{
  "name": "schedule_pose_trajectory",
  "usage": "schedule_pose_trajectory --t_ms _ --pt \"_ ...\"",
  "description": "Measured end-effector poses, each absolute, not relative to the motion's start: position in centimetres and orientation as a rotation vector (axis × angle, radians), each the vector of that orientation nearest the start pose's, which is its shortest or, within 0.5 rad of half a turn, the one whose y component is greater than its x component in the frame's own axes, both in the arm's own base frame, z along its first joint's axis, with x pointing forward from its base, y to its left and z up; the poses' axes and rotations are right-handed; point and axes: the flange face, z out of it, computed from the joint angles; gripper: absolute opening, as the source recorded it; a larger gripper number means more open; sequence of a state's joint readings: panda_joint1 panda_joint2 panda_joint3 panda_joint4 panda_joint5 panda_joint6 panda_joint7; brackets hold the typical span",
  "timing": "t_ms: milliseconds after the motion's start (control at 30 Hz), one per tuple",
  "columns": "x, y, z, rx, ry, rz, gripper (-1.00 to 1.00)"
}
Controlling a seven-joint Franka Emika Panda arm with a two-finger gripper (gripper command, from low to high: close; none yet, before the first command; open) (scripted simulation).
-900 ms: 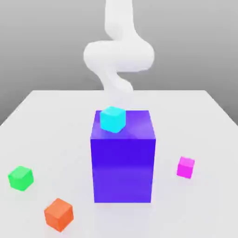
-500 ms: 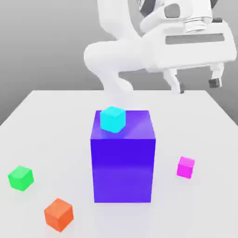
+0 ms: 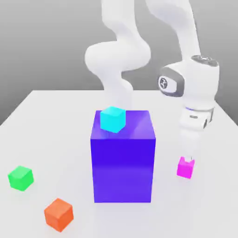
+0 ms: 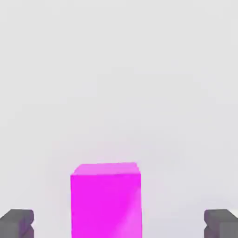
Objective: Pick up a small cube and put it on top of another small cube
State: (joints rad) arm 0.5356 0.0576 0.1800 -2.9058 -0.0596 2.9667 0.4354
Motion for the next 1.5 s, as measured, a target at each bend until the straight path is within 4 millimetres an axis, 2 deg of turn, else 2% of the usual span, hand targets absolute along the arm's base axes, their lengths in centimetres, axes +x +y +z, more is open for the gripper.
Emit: schedule_pose_trajectory --t_ms 167,200,433,700,767,800,867,967,1033,1100,1200,1300,1400,1500 --pt "24.8 22.6 13.3 -3.093 -0.536 0.000 0.00" --pt "24.8 22.5 12.8 -3.094 -0.536 0.000 -1.00" --pt "24.8 22.5 12.8 -3.095 -0.536 0.000 -1.00" --pt "24.7 22.8 18.7 -3.093 -0.547 -0.005 -1.00" --pt "26.5 23.9 20.3 -3.074 -0.497 -0.054 -1.00" --pt "28.7 22.9 21.0 -3.083 -0.359 -0.072 -1.00" --pt "33.3 19.5 22.2 -3.087 -0.012 -0.104 -1.00" --pt "38.9 14.0 23.9 -3.027 0.472 -0.147 -1.00" --pt "41.9 9.9 25.2 -2.949 0.771 -0.176 -1.00" --pt "43.7 5.3 25.8 -2.857 1.053 -0.183 -1.00" --pt "44.2 -1.7 25.9 -2.694 1.448 -0.163 -1.00" --pt "43.4 -8.7 25.7 -2.483 1.811 -0.138 -1.00" --pt "41.3 -15.6 25.6 -2.223 2.143 -0.112 -1.00" --pt "38.1 -22.2 25.5 -1.912 2.443 -0.087 -1.00"
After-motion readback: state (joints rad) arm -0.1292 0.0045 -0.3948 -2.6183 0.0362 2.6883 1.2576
